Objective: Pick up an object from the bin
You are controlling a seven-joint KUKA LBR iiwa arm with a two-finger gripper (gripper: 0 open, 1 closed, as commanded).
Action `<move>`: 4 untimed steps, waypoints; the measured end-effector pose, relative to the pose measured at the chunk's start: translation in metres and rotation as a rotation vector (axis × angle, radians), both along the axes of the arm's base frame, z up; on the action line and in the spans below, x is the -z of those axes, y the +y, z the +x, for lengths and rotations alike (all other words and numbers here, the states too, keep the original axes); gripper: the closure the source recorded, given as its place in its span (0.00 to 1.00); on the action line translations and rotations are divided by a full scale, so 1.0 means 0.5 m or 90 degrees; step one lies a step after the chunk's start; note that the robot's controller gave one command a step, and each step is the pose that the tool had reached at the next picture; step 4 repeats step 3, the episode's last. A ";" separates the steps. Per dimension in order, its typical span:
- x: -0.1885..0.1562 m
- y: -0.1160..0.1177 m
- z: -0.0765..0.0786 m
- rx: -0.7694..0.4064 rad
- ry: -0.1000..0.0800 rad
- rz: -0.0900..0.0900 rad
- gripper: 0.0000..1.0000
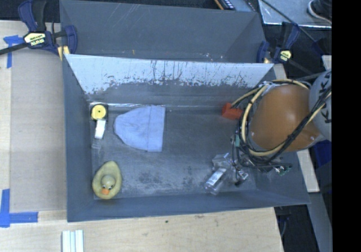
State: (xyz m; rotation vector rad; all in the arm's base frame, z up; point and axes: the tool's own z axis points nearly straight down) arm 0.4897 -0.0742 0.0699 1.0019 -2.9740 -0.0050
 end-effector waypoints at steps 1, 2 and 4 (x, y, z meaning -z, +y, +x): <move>0.000 0.000 0.000 0.000 0.000 0.000 1.00; -0.194 -0.002 -0.007 -0.017 0.000 0.001 1.00; -0.279 -0.003 0.004 -0.014 -0.004 0.000 1.00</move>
Offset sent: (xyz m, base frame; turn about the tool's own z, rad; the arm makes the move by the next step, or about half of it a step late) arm -0.0051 -0.0022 0.1427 -0.0401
